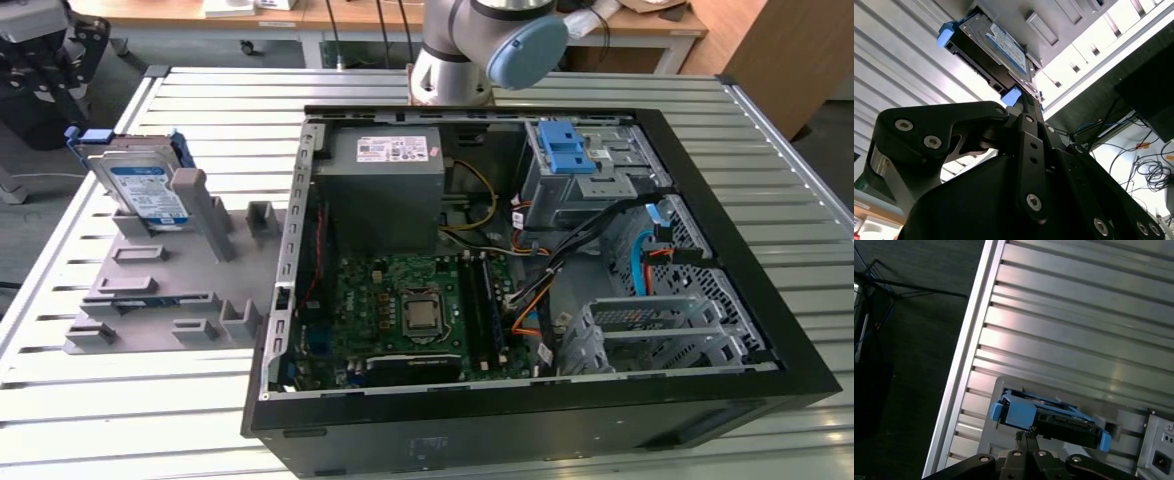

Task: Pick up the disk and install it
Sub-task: 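Pick up the disk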

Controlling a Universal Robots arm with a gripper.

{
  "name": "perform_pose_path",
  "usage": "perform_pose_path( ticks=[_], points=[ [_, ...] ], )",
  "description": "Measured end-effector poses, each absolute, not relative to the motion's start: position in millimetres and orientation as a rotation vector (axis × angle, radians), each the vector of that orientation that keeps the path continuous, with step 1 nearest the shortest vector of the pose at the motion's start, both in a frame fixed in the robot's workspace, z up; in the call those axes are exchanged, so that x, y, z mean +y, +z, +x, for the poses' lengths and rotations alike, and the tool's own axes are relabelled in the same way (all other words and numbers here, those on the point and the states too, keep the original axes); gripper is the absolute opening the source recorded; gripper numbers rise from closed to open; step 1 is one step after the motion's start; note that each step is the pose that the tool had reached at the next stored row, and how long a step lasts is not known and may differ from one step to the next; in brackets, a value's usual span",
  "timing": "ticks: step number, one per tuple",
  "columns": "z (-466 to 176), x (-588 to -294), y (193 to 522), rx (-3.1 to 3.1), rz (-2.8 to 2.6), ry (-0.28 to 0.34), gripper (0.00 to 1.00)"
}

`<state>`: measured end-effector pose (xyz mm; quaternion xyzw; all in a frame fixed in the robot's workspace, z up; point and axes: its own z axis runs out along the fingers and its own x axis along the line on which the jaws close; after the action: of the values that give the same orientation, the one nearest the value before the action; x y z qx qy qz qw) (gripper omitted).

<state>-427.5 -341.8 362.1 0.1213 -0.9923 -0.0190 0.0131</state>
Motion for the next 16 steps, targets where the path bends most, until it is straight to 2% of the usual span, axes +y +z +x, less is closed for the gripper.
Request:
perform_pose_path(
  ticks=[16],
  points=[
    [-427.5, -341.8, 362.0, -3.060, 0.571, -0.056, 0.11]
  ],
)
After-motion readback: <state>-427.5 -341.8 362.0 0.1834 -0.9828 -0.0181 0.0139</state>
